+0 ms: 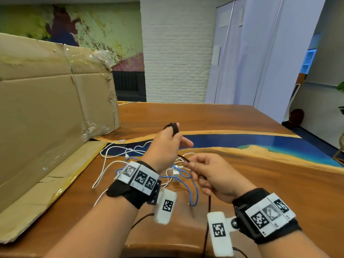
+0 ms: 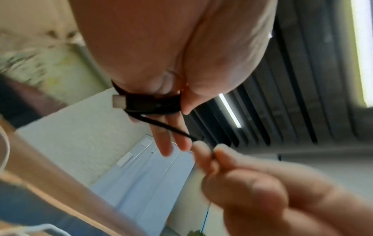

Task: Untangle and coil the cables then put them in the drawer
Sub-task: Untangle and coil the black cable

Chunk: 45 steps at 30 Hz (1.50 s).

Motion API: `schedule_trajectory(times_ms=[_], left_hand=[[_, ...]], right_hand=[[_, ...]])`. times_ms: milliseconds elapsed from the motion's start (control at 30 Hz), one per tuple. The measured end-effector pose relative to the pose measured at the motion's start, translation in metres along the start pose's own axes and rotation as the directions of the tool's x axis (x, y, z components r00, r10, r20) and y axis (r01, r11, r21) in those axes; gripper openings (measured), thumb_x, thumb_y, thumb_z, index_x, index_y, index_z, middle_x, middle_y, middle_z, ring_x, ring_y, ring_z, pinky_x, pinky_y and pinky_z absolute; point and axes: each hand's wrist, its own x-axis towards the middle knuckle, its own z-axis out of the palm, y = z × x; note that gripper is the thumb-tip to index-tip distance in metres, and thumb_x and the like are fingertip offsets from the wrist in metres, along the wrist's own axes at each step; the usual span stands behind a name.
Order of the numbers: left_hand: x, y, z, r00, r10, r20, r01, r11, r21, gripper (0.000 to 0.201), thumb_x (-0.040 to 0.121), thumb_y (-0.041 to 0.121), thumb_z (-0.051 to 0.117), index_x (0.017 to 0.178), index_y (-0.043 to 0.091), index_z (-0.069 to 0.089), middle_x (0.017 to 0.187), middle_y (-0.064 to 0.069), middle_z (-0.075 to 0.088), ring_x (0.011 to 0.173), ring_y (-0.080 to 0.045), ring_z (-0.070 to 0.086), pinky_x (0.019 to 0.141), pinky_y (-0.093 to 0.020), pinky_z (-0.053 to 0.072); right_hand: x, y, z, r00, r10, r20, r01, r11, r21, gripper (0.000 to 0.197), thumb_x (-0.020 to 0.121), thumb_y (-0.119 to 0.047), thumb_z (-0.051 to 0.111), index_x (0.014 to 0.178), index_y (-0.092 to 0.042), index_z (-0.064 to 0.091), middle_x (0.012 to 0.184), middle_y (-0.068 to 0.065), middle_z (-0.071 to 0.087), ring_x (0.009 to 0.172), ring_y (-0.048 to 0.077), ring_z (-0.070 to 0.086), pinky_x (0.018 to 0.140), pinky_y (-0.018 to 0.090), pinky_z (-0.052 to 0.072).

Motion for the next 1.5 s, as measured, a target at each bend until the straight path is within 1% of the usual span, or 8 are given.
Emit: schedule_trajectory(times_ms=[200, 300, 433, 633, 767, 867, 1233, 1500], left_hand=[[-0.011, -0.001, 0.003, 0.954, -0.173, 0.244, 0.095, 0.948, 0.302, 0.024, 0.100, 0.013, 0.044, 0.097, 0.004, 0.066, 0.064, 0.003, 0.060, 0.052, -0.014, 0.052, 0.061, -0.033, 0.046], [-0.020, 0.008, 0.003, 0.895, -0.250, 0.370, 0.217, 0.968, 0.129, 0.030, 0.101, 0.002, 0.040, 0.087, 0.006, 0.066, 0.064, 0.007, 0.064, 0.042, -0.009, 0.040, 0.056, -0.027, 0.044], [-0.018, 0.006, 0.001, 0.850, -0.129, 0.510, 0.324, 0.892, -0.314, 0.052, 0.107, 0.032, 0.031, 0.076, 0.003, 0.062, 0.047, 0.005, 0.021, 0.036, -0.012, 0.017, 0.057, -0.031, 0.040], [-0.016, 0.007, 0.018, 0.909, 0.041, 0.414, 0.309, 0.602, -0.736, 0.045, 0.104, 0.024, 0.033, 0.122, -0.005, 0.064, 0.063, 0.000, 0.044, 0.049, -0.013, 0.038, 0.069, -0.034, 0.044], [-0.014, 0.005, 0.020, 0.951, 0.000, 0.310, 0.252, 0.579, -0.775, 0.041, 0.105, 0.021, 0.034, 0.131, -0.003, 0.056, 0.086, -0.001, 0.072, 0.061, -0.013, 0.055, 0.061, -0.033, 0.050], [-0.015, 0.001, 0.015, 0.953, -0.005, 0.302, 0.248, 0.582, -0.775, 0.042, 0.106, 0.018, 0.035, 0.135, -0.006, 0.053, 0.072, 0.000, 0.058, 0.061, -0.016, 0.050, 0.061, -0.032, 0.051], [-0.019, -0.008, 0.002, 0.920, 0.029, 0.391, 0.311, 0.554, -0.772, 0.052, 0.101, 0.045, 0.039, 0.081, 0.005, 0.066, 0.046, 0.005, 0.012, 0.030, -0.008, 0.024, 0.053, -0.027, 0.046], [-0.017, -0.008, -0.002, 0.919, 0.036, 0.393, 0.315, 0.532, -0.786, 0.032, 0.101, 0.033, 0.045, 0.084, 0.008, 0.059, 0.043, 0.009, 0.030, 0.034, -0.006, 0.026, 0.050, -0.023, 0.046]], right_hand=[[-0.005, -0.023, -0.024, 0.943, -0.289, -0.167, 0.206, 0.897, -0.392, 0.017, 0.091, -0.018, 0.075, 0.076, -0.011, 0.076, 0.061, 0.005, 0.067, 0.065, 0.026, 0.064, 0.065, 0.042, 0.054], [-0.007, -0.032, -0.037, 0.918, -0.362, -0.161, 0.290, 0.890, -0.352, 0.011, 0.081, -0.011, 0.084, 0.077, -0.004, 0.077, 0.064, 0.009, 0.070, 0.059, 0.014, 0.060, 0.063, 0.027, 0.051], [-0.005, -0.030, -0.042, 0.903, -0.349, -0.250, 0.322, 0.936, -0.146, 0.007, 0.090, -0.006, 0.074, 0.088, 0.000, 0.076, 0.057, 0.001, 0.059, 0.041, 0.000, 0.044, 0.044, 0.009, 0.036], [0.013, -0.004, -0.022, 0.920, -0.266, -0.288, 0.279, 0.960, 0.006, 0.028, 0.105, -0.019, 0.055, 0.095, -0.023, 0.080, 0.061, 0.003, 0.050, 0.039, 0.009, 0.027, 0.039, 0.019, 0.021], [0.011, 0.004, -0.007, 0.967, -0.164, -0.195, 0.185, 0.978, 0.095, 0.034, 0.107, -0.014, 0.040, 0.097, -0.016, 0.072, 0.064, 0.005, 0.049, 0.044, 0.012, 0.021, 0.041, 0.021, 0.013], [0.009, 0.008, -0.003, 0.987, -0.114, -0.116, 0.142, 0.952, 0.271, 0.035, 0.107, -0.031, 0.038, 0.094, -0.011, 0.064, 0.067, 0.007, 0.049, 0.048, 0.016, 0.017, 0.041, 0.024, 0.009], [0.013, -0.003, -0.001, 0.987, -0.148, -0.067, 0.151, 0.988, 0.030, 0.049, 0.111, -0.034, 0.038, 0.076, -0.022, 0.070, 0.061, 0.006, 0.044, 0.044, 0.010, 0.021, 0.040, 0.018, 0.016], [0.012, -0.003, 0.006, 0.990, -0.139, -0.026, 0.141, 0.987, 0.079, 0.042, 0.111, -0.037, 0.032, 0.094, -0.019, 0.066, 0.056, 0.004, 0.046, 0.040, 0.011, 0.022, 0.042, 0.023, 0.013]])
